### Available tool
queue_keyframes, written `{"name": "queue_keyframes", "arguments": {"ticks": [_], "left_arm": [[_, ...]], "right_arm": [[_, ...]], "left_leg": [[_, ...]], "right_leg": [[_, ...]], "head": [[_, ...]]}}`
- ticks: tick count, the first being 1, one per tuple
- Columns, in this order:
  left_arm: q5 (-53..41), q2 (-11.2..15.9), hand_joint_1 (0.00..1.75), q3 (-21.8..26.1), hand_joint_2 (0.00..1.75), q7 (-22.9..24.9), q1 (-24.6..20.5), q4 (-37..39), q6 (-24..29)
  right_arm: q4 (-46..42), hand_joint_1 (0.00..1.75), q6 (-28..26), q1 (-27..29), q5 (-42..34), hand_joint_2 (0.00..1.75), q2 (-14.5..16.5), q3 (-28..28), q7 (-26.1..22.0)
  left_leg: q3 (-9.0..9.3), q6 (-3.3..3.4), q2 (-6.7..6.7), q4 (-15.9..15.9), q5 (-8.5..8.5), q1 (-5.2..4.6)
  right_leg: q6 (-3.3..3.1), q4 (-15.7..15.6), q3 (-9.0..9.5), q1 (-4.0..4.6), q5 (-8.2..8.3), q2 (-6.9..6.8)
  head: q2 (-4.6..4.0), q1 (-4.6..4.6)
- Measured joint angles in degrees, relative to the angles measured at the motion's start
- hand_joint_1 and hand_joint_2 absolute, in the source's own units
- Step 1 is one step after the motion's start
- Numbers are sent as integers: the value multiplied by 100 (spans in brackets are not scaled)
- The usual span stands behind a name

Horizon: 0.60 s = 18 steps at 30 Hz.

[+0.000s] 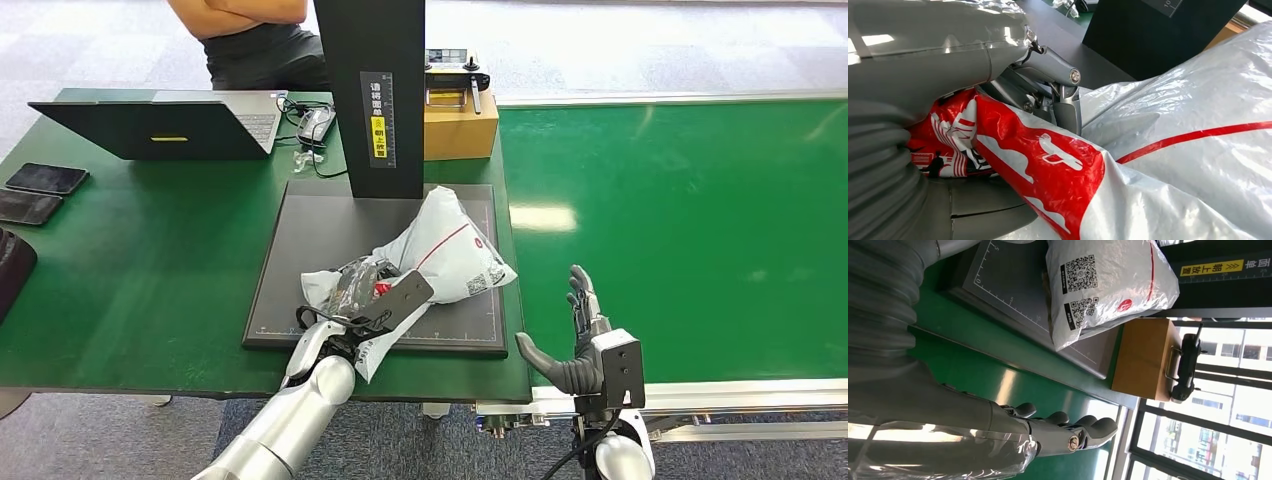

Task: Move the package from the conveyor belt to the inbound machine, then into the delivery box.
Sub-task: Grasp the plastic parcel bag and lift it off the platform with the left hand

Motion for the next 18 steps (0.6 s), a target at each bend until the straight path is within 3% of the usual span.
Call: {"name": "queue_keyframes", "arguments": {"ticks": [5, 9, 13, 18], "left_arm": [[-76, 4, 175, 17, 175, -25, 7, 4, 144], [-230, 97, 175, 131, 175, 172, -4, 4, 608], [-468, 512, 175, 520, 175, 569, -167, 23, 1089], [-778, 1198, 175, 1326, 175, 825, -483, 204, 1252]], "right_arm": [[-5, 0, 3, 4, 0, 175, 0, -7, 3], [-44, 0, 8, 8, 0, 175, 0, -17, 14], [-69, 0, 37, 10, 4, 175, -1, -48, 17], [-69, 0, 61, 16, 4, 175, -7, -90, -5]], "left_leg": [[-1, 0, 0, 0, 0, 0], [-1, 0, 6, 0, 0, 0], [1, -4, 14, -1, 1, 2], [5, -22, 15, -3, 11, 7]], "right_leg": [[0, 0, 0, 0, 0, 0], [-1, 1, -1, 0, 1, 6], [-6, 6, -5, 3, 3, 16], [-17, 15, -10, 9, 3, 17]], "head": [[0, 1], [0, 2], [0, 2], [0, -1]]}}
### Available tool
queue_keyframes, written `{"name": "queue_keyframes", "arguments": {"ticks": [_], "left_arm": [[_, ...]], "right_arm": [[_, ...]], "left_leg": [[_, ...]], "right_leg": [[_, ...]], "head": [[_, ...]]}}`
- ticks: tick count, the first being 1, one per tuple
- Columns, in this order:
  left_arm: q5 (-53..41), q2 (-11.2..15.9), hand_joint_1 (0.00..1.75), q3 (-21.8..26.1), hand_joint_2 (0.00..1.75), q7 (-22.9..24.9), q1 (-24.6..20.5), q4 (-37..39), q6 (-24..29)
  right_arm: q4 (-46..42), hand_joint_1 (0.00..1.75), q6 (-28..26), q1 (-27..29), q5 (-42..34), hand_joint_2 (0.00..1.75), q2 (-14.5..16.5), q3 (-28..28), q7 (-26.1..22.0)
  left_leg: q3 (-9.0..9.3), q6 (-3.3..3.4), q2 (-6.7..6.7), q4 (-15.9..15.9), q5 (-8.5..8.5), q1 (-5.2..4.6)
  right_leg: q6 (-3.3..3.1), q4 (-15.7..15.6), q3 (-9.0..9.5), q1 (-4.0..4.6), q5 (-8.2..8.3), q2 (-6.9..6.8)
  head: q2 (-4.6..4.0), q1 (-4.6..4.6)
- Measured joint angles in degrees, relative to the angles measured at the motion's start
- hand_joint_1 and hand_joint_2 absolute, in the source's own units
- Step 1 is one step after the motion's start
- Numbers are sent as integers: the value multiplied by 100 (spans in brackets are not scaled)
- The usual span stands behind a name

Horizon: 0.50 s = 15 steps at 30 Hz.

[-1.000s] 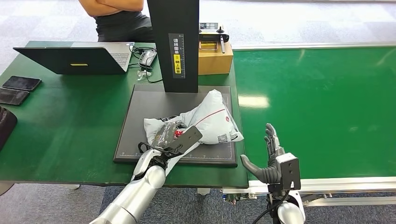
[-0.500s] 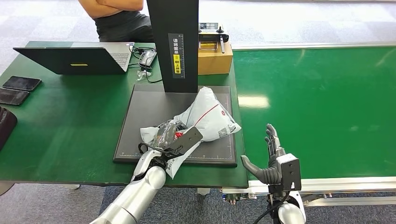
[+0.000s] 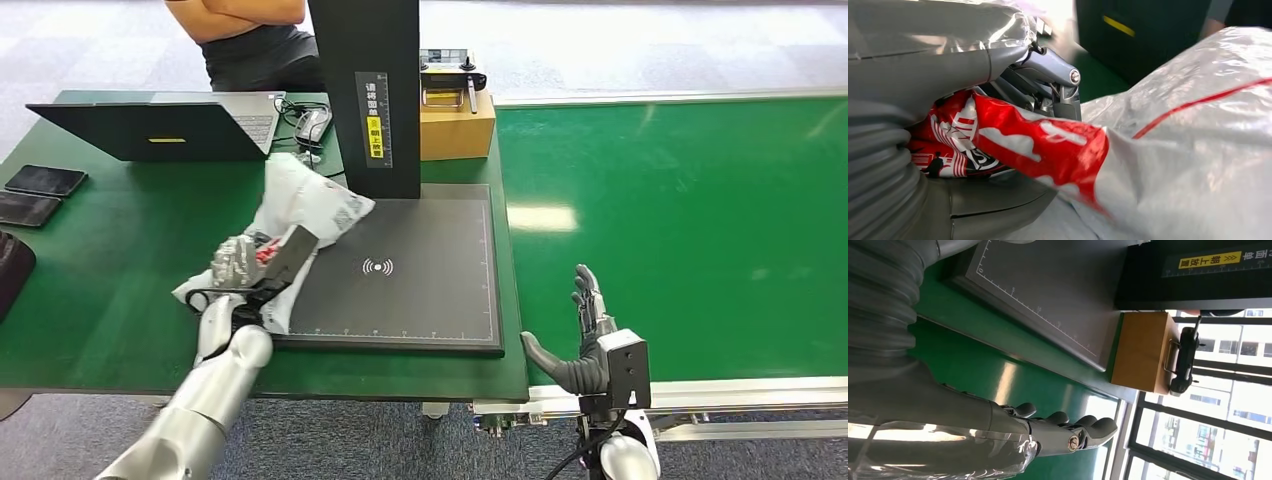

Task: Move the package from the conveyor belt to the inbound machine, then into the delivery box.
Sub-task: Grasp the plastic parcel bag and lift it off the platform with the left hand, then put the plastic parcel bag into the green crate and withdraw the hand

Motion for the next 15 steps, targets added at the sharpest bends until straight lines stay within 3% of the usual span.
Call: {"name": "queue_keyframes", "arguments": {"ticks": [9, 15], "left_arm": [[-183, 782, 175, 992, 175, 141, -292, 544, 64], [-477, 1382, 175, 1506, 175, 620, -449, 869, 46]], "right_arm": [[44, 0, -79, -22, -65, 175, -57, -4, -68], [108, 0, -89, -86, -118, 175, -133, -13, -72]], "left_leg": [[-15, -6, 19, -1, 2, 3], [-24, -6, 9, 0, 2, 3]], "right_leg": [[-11, 6, -16, 1, 5, 18], [-13, 3, -24, 2, 5, 8]], "head": [[0, 2], [0, 1]]}}
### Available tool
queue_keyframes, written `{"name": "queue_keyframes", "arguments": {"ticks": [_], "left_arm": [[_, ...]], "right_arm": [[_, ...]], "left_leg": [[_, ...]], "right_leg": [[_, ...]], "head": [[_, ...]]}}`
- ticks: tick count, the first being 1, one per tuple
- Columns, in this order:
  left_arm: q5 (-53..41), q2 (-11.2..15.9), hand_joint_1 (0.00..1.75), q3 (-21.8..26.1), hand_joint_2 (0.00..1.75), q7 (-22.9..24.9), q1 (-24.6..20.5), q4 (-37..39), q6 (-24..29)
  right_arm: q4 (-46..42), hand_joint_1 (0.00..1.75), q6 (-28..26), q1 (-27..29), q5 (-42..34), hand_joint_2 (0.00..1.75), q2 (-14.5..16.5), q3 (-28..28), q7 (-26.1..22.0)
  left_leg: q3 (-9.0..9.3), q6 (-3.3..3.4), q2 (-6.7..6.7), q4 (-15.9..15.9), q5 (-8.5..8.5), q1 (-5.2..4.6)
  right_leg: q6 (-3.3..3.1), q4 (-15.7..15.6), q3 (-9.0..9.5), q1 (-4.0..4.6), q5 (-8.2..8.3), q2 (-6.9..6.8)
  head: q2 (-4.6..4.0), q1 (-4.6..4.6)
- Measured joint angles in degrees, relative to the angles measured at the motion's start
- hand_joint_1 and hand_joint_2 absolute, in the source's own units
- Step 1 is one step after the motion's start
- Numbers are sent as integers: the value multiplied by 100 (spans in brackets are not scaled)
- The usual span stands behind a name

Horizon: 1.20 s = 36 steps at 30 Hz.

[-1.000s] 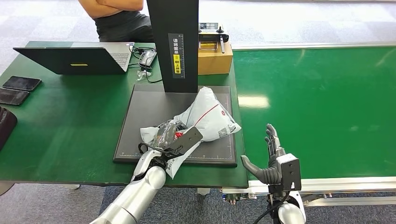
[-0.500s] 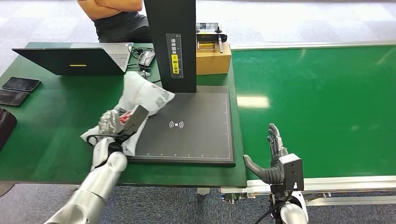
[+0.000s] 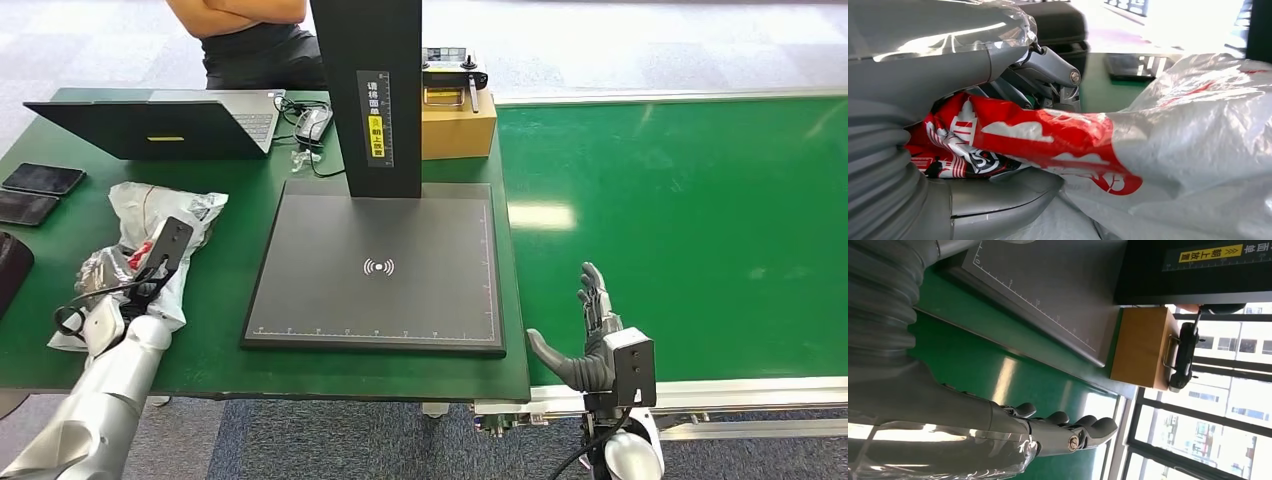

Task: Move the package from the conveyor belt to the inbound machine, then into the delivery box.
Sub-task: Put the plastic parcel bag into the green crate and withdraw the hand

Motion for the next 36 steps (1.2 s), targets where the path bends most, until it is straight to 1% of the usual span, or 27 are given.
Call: {"name": "queue_keyframes", "arguments": {"ticks": [3, 6, 11, 14, 18, 20, 22, 24, 26, 28, 30, 33, 36], "left_arm": [[-74, 198, 175, 152, 175, 48, -38, 124, -37], [-92, 304, 175, 240, 175, 60, -64, 200, -38], [-100, 379, 175, 292, 175, 75, -73, 269, -38], [-162, 397, 175, 336, 175, 162, -96, 307, -7], [-232, 470, 175, 500, 175, 153, -98, 346, 179], [-238, 509, 88, 621, 175, 76, -88, 355, 428], [-278, 539, 0, 777, 87, -44, -50, 328, 682], [-380, 536, 0, 1020, 0, -259, 66, 127, 807], [-425, 479, 0, 1315, 0, -607, 172, -108, 837], [-401, 363, 0, 1558, 0, -945, 193, -213, 845], [-393, 210, 0, 1713, 0, -1127, 193, -282, 853], [-489, 15, 0, 1792, 0, -1149, 189, -320, 856], [-571, -90, 0, 1792, 0, -1076, 190, -364, 842]], "right_arm": [[26, 0, 0, -19, -1, 175, -15, -1, 1], [35, 0, -1, -24, -2, 175, -21, 0, 1], [51, 0, 0, -35, -2, 175, -23, -1, 0], [70, 0, -7, -45, -8, 175, -25, -1, 2], [72, 0, -36, -44, -31, 175, -26, -1, 2], [72, 0, -52, -41, -46, 175, -26, -1, 3], [71, 0, -70, -34, -61, 175, -26, -1, 7], [63, 0, -80, -11, -66, 175, -26, -1, 9], [56, 0, -83, 16, -66, 175, -26, -1, 10], [56, 0, -80, 26, -66, 175, -25, 0, 11], [56, 0, -75, 25, -64, 175, -23, 1, 11], [58, 0, -69, 24, -58, 175, -19, 1, 11], [59, 0, -68, 25, -37, 175, -16, 1, 11]], "left_leg": [[-2, 0, -1, 0, 0, 0], [-4, 0, -2, 0, 0, 0], [-5, 0, -4, 0, 0, 0], [-5, 0, -4, 0, 0, 0], [-5, 0, -2, 0, 0, 0], [-7, 0, -2, 0, 0, 0], [-9, 0, -2, 0, 0, 0], [-11, 0, 1, 0, 0, 0], [-13, 0, -1, 0, 0, 0], [-15, 0, -9, 0, 0, -1], [-15, 0, -14, 1, 0, -2], [-14, 1, -10, 2, 0, -4], [-13, 1, -10, 3, 0, -5]], "right_leg": [[-1, 0, -2, 0, -1, 0], [-1, 0, -2, -1, -1, -1], [-1, -1, -2, -2, -1, -2], [-1, -1, -2, -2, -1, -2], [-2, -1, -4, -1, -1, -1], [-2, -1, -6, 0, -1, -1], [-2, -1, -9, 0, -1, -1], [-4, -1, -13, 0, -2, 1], [-5, -1, -17, 0, -3, -1], [-4, -1, -15, -1, -3, -8], [-4, -2, -12, -3, -3, -13], [-3, -2, -10, -5, -1, -10], [-2, -2, -10, -6, 0, -9]], "head": [[0, 1], [0, 1], [0, 1], [0, 1], [0, 1], [0, 1], [0, 1], [0, 0], [0, 0], [0, 0], [0, 1], [0, 2], [0, 2]]}}
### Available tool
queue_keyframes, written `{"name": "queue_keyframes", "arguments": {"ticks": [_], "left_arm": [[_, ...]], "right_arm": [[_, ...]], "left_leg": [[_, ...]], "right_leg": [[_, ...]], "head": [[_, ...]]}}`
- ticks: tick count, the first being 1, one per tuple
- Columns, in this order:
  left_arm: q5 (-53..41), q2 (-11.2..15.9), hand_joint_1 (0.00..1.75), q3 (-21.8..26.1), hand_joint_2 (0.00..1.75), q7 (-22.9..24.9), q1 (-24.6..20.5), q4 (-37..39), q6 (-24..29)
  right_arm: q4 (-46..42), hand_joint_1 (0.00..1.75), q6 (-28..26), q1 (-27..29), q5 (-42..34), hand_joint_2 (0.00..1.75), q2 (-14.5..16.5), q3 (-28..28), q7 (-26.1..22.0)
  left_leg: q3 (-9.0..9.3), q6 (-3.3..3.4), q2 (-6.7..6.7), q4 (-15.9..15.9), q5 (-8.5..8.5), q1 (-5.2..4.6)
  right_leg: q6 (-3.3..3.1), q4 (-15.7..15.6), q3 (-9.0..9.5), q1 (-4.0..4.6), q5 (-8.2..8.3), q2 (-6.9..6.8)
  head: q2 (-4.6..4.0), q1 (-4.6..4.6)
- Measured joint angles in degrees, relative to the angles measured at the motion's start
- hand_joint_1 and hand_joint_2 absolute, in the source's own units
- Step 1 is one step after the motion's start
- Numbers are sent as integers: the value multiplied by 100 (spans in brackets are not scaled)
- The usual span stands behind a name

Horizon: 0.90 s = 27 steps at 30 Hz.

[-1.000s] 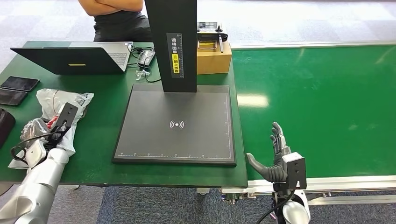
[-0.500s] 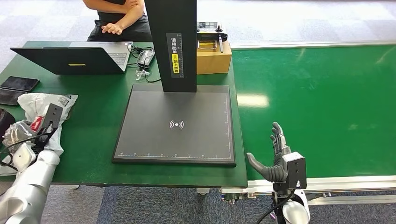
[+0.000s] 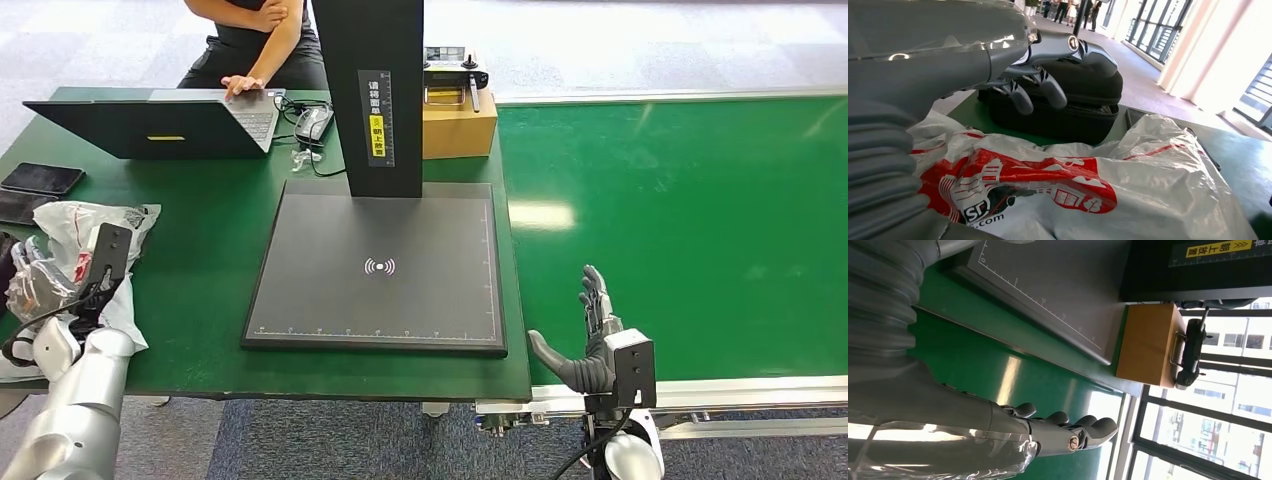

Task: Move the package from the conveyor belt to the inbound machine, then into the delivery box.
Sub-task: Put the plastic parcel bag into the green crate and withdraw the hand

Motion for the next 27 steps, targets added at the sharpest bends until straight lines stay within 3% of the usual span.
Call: {"name": "queue_keyframes", "arguments": {"ticks": [5, 8, 13, 15, 17, 25, 27], "left_arm": [[150, -127, 0, -24, 0, -34, 24, -135, -211], [494, -200, 0, -93, 0, -304, 83, -274, -256], [2150, -496, 0, -293, 0, -1785, 388, -937, -247], [2788, -693, 0, -512, 0, -2332, 636, -1457, -241], [3167, -881, 0, -805, 0, -2587, 903, -1995, -256], [3803, -1390, 0, -2020, 0, -2810, 1612, -3051, -931], [3993, -1508, 0, -2270, 87, -2947, 1736, -3188, -1129]], "right_arm": [[0, 0, 25, 16, 44, 175, 12, 0, -3], [0, 0, 74, 39, 58, 175, 14, 0, -6], [0, 0, 153, 74, 63, 175, 37, 2, -42], [0, 0, 184, 92, 69, 175, 44, 10, -67], [1, 0, 193, 97, 68, 175, 45, 31, -103], [53, 0, 188, -13, -15, 175, 45, 157, -184], [65, 0, 191, -59, -40, 175, 45, 186, -215]], "left_leg": [[0, 0, -1, 0, 0, 0], [-1, 0, 0, 0, 0, 1], [-1, 0, 0, 0, 0, 1], [-2, 1, -1, 0, -1, 0], [-3, 2, -1, 0, -2, -1], [-2, 6, -3, 0, -4, -4], [-2, 5, -3, 0, -4, -4]], "right_leg": [[0, 0, -1, 1, 0, -1], [-1, 0, -3, 2, -1, 0], [-1, 0, -3, 2, -1, 0], [-1, 0, -2, 0, -2, 0], [0, -1, -2, -2, -2, -1], [4, -5, 0, -5, 0, -3], [5, -5, 0, -4, 0, -3]], "head": [[0, -1], [0, -1], [0, -1], [0, 0], [0, 0], [0, -1], [0, -1]]}}
